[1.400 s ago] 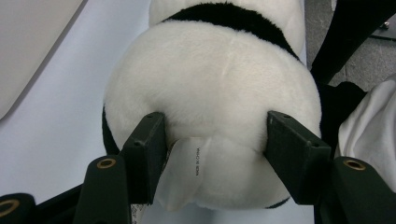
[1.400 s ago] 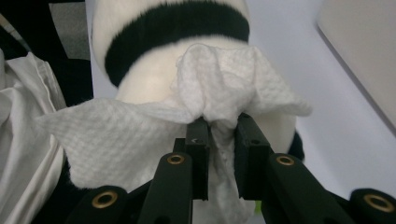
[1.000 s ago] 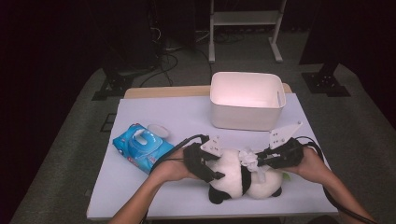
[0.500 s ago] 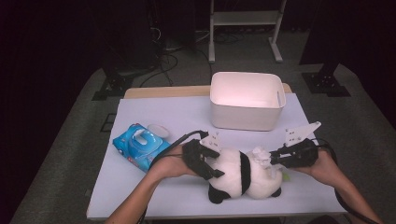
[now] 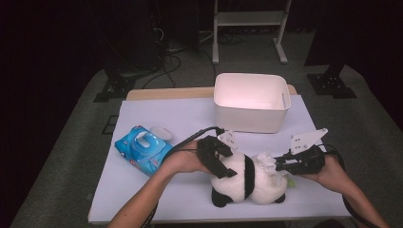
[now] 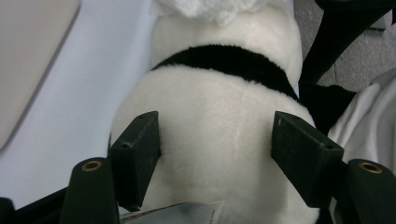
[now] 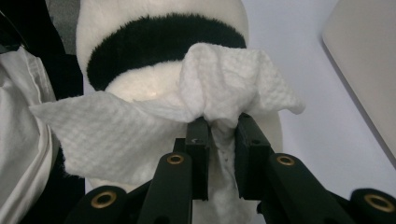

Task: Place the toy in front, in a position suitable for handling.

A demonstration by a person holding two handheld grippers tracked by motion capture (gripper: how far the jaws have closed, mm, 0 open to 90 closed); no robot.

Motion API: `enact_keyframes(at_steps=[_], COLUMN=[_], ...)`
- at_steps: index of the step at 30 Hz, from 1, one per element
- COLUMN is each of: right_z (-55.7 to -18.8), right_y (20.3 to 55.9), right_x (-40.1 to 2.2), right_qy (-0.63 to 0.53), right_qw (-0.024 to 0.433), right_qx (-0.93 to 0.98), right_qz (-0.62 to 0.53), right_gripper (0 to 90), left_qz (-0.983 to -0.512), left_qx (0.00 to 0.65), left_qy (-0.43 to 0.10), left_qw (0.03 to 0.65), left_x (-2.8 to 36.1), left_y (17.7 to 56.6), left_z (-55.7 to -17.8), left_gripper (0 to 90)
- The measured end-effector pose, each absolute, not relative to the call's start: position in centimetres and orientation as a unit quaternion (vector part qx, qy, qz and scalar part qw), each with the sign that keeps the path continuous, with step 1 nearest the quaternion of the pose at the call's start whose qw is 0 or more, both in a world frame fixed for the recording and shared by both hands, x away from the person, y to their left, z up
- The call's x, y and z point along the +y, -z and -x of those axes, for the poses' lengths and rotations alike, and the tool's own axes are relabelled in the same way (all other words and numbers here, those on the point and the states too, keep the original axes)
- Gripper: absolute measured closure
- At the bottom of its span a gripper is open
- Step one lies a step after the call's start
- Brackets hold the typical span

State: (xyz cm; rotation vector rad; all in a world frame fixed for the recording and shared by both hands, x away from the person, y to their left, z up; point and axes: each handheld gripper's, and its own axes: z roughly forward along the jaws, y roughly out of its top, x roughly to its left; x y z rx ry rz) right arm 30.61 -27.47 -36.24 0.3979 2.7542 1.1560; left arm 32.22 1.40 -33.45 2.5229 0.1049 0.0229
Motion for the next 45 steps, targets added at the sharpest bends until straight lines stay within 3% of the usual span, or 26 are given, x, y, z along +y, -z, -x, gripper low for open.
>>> enact_keyframes(at_steps=[15, 28, 34, 45], right_z=[-33.7, -33.0, -32.4, -33.8], right_y=[35.2, 36.0, 37.4, 35.5], right_x=[-21.8, -28.0, -30.5, -26.9], right_qy=[-0.365, -0.389, -0.404, -0.380], right_qw=[0.046, 0.051, 0.032, 0.025], right_qx=[0.926, 0.907, 0.896, 0.914], right_qz=[-0.086, -0.153, -0.182, -0.138], right_gripper=[77.2, 77.2, 77.1, 77.0], left_qz=[-0.946, -0.942, -0.939, -0.939], left_qx=[0.033, 0.035, 0.038, 0.025], left_qy=[-0.045, -0.047, -0.049, -0.055], left_qw=[0.318, 0.331, 0.339, 0.338], left_x=[2.5, 3.1, 3.4, 3.1], left_y=[34.4, 34.7, 34.8, 34.7], left_z=[-30.0, -29.3, -28.9, -28.6], left_gripper=[39.9, 40.5, 40.5, 40.4])
